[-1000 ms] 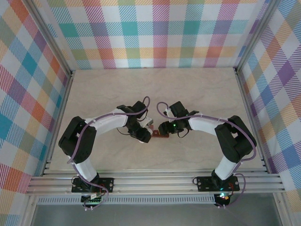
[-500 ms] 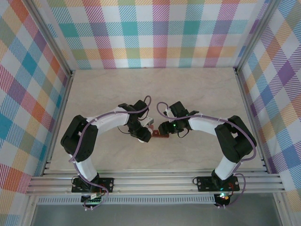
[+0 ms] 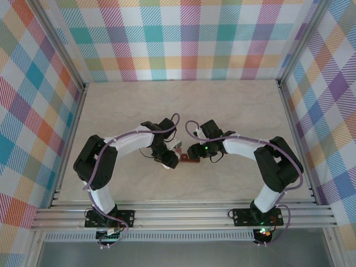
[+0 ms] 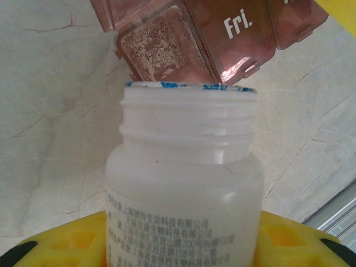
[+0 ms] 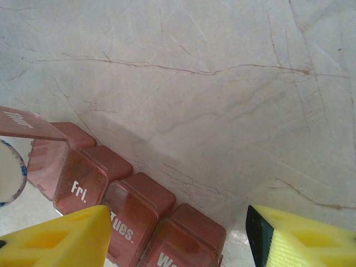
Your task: Sort the pills into containers
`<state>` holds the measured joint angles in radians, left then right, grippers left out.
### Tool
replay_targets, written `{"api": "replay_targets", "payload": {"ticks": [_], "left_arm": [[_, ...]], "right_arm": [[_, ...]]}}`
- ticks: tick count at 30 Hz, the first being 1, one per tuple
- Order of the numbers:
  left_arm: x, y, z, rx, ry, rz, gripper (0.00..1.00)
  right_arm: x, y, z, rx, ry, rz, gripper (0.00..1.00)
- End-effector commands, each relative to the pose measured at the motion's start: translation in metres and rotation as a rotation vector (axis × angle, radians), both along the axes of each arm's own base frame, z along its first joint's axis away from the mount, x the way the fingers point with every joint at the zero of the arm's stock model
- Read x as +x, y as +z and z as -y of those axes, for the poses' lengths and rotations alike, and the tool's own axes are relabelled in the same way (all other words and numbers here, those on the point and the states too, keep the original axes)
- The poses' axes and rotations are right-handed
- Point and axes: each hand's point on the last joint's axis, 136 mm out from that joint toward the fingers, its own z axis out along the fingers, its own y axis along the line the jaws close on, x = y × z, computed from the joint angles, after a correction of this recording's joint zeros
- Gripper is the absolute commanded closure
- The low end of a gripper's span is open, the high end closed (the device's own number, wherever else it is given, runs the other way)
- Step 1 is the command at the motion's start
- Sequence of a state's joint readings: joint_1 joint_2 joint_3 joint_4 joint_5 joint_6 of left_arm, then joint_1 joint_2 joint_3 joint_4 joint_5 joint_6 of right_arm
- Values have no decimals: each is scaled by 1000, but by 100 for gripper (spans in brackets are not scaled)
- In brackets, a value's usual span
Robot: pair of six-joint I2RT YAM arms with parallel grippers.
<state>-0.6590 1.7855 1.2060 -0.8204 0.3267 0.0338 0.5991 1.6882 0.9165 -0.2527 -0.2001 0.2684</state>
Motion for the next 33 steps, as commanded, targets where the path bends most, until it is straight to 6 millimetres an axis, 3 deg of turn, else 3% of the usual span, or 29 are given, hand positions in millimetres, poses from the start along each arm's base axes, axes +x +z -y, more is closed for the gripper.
{"api": "replay_targets", "payload": {"ticks": [1, 33], "left_arm": [[-4, 2, 2, 19, -31, -16, 100], [-6, 0, -2, 90, -59, -75, 100]], "right_arm": [[-1, 1, -6, 10, 26, -7, 33], [-1, -2, -7, 6, 26, -16, 34]]}}
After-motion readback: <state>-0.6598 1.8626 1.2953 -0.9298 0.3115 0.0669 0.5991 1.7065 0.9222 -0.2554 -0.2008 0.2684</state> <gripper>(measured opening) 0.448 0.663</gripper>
